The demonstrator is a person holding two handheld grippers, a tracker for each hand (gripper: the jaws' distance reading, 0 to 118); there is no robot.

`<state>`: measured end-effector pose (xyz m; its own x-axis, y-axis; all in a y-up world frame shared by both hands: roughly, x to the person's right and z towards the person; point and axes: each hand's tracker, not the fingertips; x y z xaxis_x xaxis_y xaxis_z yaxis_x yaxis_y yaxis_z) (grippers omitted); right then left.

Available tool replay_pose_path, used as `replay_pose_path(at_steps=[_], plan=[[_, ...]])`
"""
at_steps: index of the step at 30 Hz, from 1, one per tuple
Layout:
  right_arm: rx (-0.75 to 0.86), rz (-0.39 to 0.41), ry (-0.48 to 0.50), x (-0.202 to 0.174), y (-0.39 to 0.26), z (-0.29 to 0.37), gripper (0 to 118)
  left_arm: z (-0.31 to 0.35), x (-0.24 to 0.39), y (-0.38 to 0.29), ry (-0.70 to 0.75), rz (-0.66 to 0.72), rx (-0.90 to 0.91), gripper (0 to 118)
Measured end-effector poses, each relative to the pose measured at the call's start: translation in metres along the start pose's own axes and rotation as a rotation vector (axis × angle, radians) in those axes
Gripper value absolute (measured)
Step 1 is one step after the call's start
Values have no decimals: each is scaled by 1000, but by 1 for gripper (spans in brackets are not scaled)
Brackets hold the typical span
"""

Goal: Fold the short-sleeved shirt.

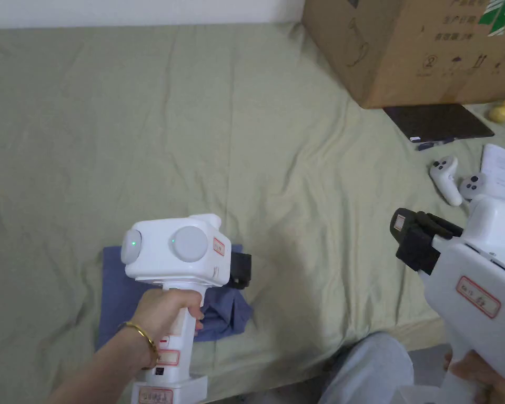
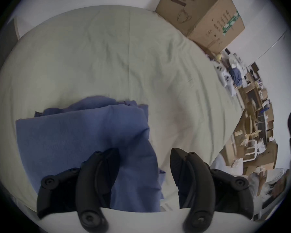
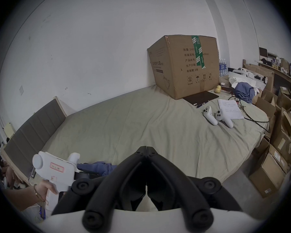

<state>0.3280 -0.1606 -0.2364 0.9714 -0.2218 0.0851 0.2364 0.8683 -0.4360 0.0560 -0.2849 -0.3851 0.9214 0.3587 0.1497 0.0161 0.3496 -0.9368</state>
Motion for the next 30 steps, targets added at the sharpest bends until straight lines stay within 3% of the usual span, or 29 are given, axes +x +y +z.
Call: replay_pose_path(at_steps=[3,7,9,14,19,22,24,27,28,30], plan=[[-2,0,5,-3,1,0,0,38,-2,8,-60,5,128,51],[1,6,19,-10,1,-1,0,73,-5,10,56,-19,367,2],[0,8,28,-13,1,-2,0,69,-8,4,104,-26,395,0],[-11,17,37,-15,-1,-2,0,29,-1,-40,32,-20,178,0],[-23,10,31,-9,-4,-1,0,-8,17,-72,26,-123,6,0],[-24,8,23,-7,-5,3,0,-18,11,-71,18,-79,25,0],[-22,14,22,-8,-3,6,0,-8,8,-61,-33,23,14,0],[-13,48,19,-14,1,7,0,28,5,-52,-86,40,76,0],[-5,56,21,-17,3,8,0,47,3,-52,-99,46,123,0],[15,76,41,-26,7,7,0,86,-4,-41,-109,5,390,0]])
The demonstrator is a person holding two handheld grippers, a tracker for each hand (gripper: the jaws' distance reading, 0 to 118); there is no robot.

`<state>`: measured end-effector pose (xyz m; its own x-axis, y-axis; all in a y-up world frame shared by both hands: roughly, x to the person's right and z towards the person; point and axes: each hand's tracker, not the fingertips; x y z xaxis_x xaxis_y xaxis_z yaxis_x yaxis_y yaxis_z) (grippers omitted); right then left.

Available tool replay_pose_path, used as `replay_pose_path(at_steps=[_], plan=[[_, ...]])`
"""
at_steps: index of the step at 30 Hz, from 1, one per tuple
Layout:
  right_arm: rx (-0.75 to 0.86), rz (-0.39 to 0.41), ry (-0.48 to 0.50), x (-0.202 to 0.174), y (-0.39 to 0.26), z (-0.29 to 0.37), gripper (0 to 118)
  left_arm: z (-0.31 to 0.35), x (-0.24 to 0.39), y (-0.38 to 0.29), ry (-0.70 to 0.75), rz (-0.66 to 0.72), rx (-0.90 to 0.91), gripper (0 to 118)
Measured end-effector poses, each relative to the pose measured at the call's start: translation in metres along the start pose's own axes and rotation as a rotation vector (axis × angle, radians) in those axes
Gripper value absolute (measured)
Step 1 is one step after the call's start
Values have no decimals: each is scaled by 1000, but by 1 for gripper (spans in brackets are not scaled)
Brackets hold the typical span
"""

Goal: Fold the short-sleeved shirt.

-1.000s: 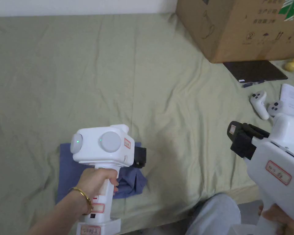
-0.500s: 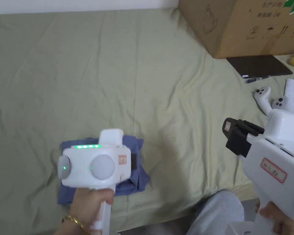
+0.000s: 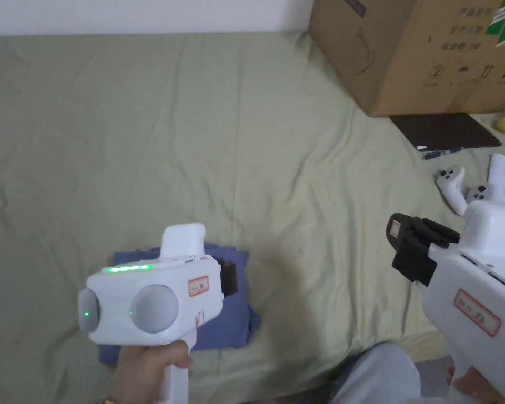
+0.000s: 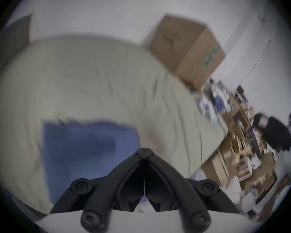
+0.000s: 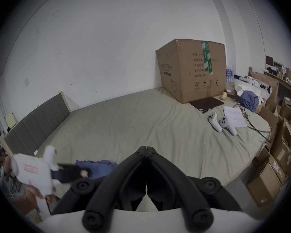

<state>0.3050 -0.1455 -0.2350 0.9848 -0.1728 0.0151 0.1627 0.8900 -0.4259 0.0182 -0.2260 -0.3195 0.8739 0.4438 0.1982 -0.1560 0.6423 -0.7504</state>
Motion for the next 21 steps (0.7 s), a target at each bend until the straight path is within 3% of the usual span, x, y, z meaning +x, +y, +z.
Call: replay_pose_path(at_steps=[3,7,10,15,21], plan=[[38,72,42,-26,5,-4,0,46,-11,20,140,-92,301,0],[70,172,118,-73,1,-18,0,82,-22,24,381,-255,518,0],[60,180,190,-105,-14,-42,0,102,-34,19,461,-272,560,0],[-111,188,249,-149,-67,-106,0,119,-58,3,489,-219,532,0],[-387,192,179,-166,-141,-180,0,133,-85,-11,522,-125,490,0]])
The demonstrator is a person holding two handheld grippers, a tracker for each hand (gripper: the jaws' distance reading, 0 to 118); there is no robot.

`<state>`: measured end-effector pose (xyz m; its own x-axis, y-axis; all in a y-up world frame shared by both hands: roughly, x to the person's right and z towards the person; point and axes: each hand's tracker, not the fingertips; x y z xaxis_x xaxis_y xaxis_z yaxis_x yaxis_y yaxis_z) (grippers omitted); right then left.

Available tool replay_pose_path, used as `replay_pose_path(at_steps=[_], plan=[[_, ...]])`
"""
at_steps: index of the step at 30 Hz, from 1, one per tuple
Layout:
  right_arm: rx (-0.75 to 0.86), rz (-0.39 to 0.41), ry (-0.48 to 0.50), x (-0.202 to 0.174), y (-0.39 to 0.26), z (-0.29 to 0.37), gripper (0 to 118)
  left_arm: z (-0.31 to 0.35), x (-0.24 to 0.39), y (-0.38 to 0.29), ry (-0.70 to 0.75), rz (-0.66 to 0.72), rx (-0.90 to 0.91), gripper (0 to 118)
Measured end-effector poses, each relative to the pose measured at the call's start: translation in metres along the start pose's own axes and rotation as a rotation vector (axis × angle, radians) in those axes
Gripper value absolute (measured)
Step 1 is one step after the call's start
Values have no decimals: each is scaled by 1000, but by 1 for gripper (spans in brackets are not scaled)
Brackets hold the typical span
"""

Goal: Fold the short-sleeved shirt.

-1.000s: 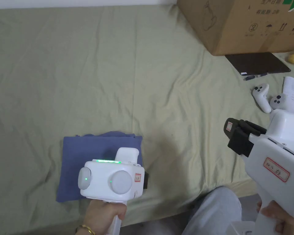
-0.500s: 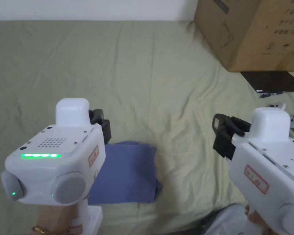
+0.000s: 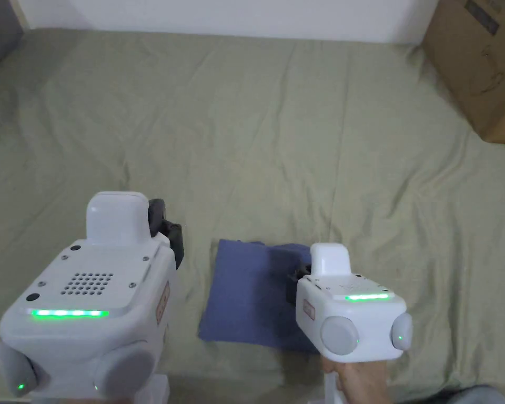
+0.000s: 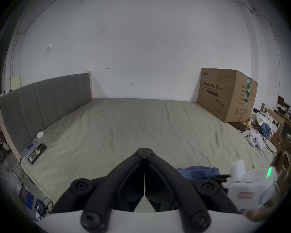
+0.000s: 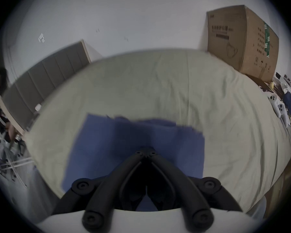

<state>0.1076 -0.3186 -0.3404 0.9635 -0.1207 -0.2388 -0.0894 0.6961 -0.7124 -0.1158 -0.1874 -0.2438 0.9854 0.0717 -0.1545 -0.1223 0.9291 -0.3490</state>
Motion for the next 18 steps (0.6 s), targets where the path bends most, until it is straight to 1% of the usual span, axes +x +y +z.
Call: replay_pose_path(at_steps=[1,2,3,4,5,7,8,9,11,13,14,16,18], plan=[[-25,33,-53,-1,-6,-11,0,0,-4,-1,1,9,-6,0],[-39,36,-59,0,-11,-19,0,-1,-6,-1,4,12,-16,1],[-28,23,-49,0,-16,-23,0,-2,-10,-1,-3,16,-34,6],[9,9,-66,-1,-18,-20,0,-5,-14,1,-10,21,-51,22],[16,2,-78,-4,-16,-18,0,-10,-17,2,-27,60,-104,48],[4,0,-86,-7,-12,-15,0,-25,-30,6,-89,117,-189,111],[0,7,-83,-4,-11,-16,0,-34,-36,8,-150,177,-235,116],[-4,6,-72,-1,-11,-16,0,-41,-43,10,-195,228,-255,116],[-16,-17,-42,5,-9,-15,0,-67,-60,12,-328,353,-353,116],[-28,-33,-26,9,-5,-15,0,-104,-75,2,-484,443,-512,116],[-31,-34,-25,9,-5,-16,0,-120,-77,-5,-539,479,-582,116],[-33,-30,-21,8,-6,-16,0,-154,-85,-29,-617,590,-738,116],[-31,-30,-17,10,-7,-16,0,-171,-83,-49,-676,686,-840,116]])
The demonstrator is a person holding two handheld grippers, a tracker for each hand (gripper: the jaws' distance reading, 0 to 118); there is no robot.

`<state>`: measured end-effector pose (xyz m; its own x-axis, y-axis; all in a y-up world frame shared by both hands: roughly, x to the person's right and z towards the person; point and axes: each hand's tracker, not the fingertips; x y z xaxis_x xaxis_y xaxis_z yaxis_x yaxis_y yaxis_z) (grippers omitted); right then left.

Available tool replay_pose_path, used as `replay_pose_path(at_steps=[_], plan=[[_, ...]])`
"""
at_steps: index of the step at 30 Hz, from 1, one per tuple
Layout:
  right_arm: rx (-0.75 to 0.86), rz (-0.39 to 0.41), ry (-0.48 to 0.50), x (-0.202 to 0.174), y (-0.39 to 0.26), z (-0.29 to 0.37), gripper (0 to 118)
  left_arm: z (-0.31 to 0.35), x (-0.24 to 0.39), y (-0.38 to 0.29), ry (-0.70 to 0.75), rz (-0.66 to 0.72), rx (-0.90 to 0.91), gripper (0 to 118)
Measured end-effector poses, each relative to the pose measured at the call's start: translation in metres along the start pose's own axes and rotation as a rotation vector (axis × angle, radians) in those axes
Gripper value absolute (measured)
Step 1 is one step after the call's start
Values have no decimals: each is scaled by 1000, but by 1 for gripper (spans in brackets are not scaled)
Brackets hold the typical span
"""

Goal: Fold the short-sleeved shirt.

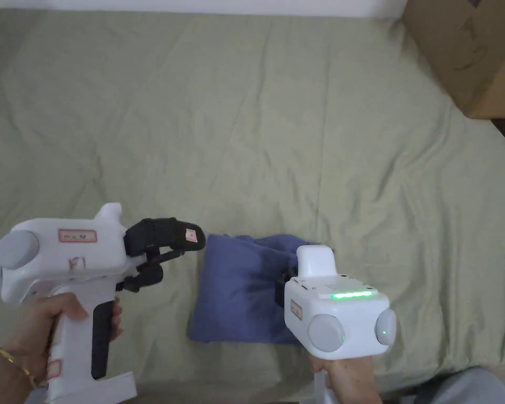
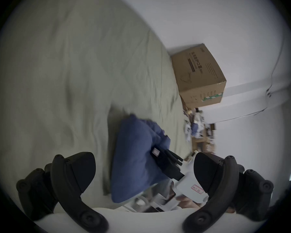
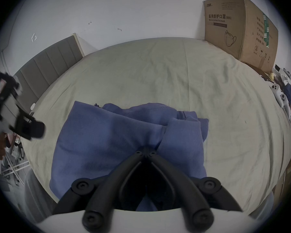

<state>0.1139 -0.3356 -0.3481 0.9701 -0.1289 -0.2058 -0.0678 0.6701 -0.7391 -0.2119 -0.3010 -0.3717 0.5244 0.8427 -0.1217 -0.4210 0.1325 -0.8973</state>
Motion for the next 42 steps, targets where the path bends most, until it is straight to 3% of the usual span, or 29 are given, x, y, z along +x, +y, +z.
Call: replay_pose_path(at_steps=[2,7,10,14,15,16,17,18,20,24,29,33,39,42], plan=[[-2,-12,7,0,0,1,0,-17,-13,-1,-79,25,-48,116],[-18,-55,33,7,3,0,0,-64,-25,-7,-78,31,-196,116],[-26,-68,50,9,4,1,0,-74,-18,-11,-148,-34,-202,115],[-44,-90,72,13,9,0,0,-87,-14,-9,-182,16,-236,106],[-47,-92,76,14,11,1,0,-90,-11,-10,-108,-6,-230,92],[-51,-95,80,15,14,2,0,-91,-10,-9,-15,-28,-220,53],[-56,-97,81,16,16,3,0,-98,-6,-9,49,-46,-217,25],[-61,-99,84,17,21,6,0,-100,-5,-9,94,-23,-225,24],[-72,-110,49,17,31,14,0,-96,3,-7,19,53,-220,24],[42,-182,89,35,56,51,0,-93,30,-6,186,-19,-215,24],[181,-136,83,50,80,111,0,-61,64,-1,233,-105,-204,24],[223,-115,93,57,84,143,0,0,60,20,384,-180,-159,24],[254,-85,94,54,81,162,0,114,13,59,627,-123,-79,24],[243,-161,128,48,78,160,0,160,-14,81,783,-83,-28,24]])
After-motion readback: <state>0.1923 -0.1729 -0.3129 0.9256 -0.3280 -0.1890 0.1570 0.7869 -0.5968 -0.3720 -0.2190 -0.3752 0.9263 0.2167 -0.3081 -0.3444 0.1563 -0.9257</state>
